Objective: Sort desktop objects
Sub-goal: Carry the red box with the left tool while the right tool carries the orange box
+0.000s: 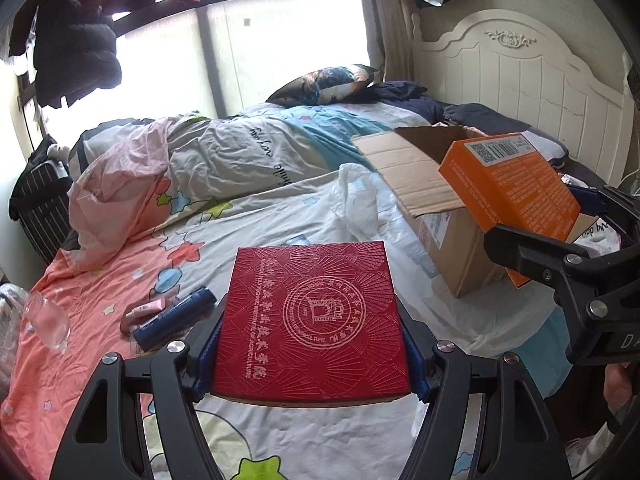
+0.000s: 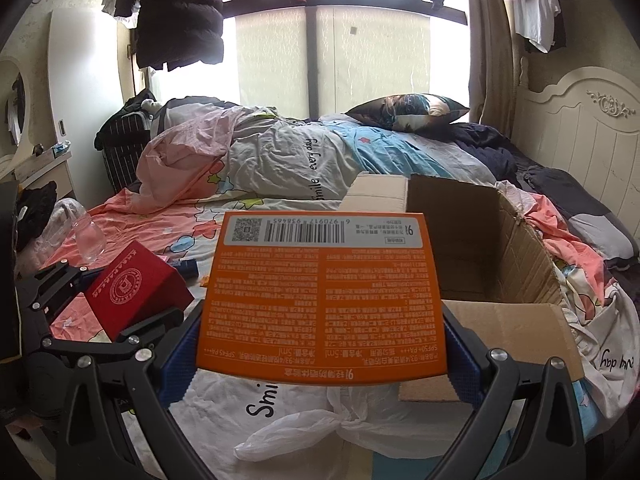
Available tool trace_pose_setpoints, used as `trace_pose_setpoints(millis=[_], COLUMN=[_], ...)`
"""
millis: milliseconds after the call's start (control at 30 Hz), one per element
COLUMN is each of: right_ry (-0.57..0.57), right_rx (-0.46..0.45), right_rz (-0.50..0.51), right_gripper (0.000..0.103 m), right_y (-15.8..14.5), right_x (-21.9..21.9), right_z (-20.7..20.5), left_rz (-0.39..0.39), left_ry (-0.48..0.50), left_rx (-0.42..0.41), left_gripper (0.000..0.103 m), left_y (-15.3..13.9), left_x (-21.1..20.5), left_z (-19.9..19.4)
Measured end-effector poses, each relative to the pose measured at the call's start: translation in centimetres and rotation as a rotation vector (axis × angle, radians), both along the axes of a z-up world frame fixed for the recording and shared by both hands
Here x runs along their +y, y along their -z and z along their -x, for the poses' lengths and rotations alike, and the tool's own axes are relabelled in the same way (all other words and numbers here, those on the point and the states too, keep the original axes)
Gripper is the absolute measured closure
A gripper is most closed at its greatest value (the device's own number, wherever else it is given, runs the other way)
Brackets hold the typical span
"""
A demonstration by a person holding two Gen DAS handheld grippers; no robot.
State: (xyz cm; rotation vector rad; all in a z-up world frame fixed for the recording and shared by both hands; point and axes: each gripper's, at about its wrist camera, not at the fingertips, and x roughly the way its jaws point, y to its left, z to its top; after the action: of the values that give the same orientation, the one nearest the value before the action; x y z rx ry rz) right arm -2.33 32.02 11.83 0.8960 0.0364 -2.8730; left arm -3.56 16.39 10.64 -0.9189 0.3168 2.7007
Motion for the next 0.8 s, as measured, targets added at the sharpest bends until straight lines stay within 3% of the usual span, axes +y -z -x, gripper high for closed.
trace_pose_setpoints(millis=[300,800], right_ry=[0.101,0.192], right_rx=[-0.023,-0.051], right_rz=[-0.019,0.021], right_gripper=[0.002,0.002], right_y=[-0.1,0.7], right_x=[4.8,11.2], right_z=[1.4,4.6], left_rz=[-0.012,-0.041], left_ry=[0.073,0.19], left_rx=[0.032,0.01], left_gripper=[0.03,0.03], left_y=[-1.9,-2.7], left_x=[3.6,11.1], left_z=[1.0,4.5])
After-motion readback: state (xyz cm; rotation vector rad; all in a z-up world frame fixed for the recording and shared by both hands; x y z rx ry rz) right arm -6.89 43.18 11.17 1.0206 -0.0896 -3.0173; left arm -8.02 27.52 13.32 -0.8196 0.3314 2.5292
